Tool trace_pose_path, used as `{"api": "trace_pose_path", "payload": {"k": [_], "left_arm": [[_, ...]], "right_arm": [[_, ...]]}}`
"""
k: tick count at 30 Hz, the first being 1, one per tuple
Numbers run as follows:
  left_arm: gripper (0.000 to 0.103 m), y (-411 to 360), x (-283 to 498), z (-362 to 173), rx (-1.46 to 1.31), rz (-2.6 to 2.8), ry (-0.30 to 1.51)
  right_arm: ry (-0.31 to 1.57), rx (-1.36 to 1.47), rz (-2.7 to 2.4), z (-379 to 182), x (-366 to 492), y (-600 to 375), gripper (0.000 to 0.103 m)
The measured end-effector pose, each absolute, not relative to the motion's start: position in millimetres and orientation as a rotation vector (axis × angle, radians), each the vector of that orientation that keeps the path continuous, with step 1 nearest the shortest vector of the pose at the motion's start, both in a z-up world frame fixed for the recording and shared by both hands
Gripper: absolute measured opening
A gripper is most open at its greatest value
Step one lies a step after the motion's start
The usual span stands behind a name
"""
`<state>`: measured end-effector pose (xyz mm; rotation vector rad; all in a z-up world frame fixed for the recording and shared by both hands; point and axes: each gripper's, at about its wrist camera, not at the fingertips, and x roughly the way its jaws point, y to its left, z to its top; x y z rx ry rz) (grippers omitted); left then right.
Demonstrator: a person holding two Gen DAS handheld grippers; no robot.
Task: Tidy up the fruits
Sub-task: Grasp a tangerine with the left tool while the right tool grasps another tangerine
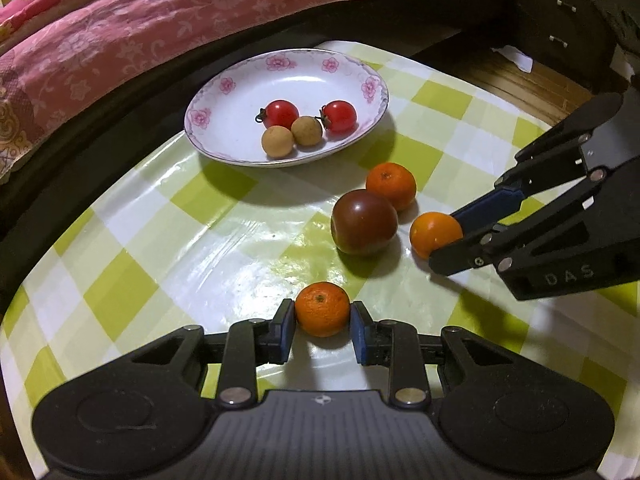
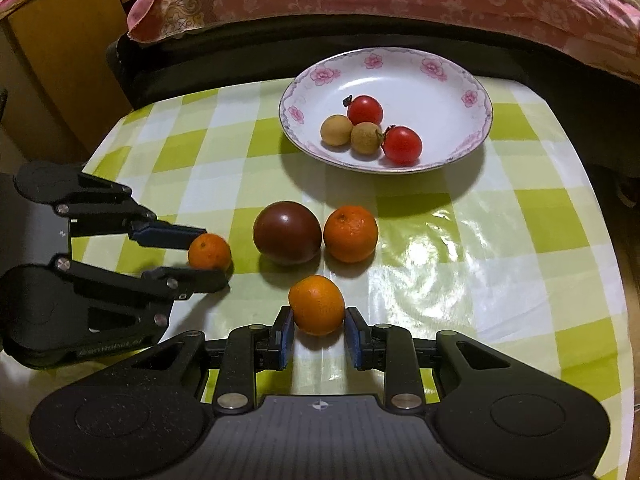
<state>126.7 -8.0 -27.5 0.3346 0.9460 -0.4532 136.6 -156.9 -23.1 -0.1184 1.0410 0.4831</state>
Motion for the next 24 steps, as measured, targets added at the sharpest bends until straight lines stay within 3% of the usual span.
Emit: {"api": "trace_pose_path", "payload": {"k": [24], "left_arm": [[0.037,-11.1,128.9,-27.6,0.325,-0.437,0.957]], "right_arm": [[1.023,-0.126,0.488,-26.4,139.5,-151.7,0.026]]}}
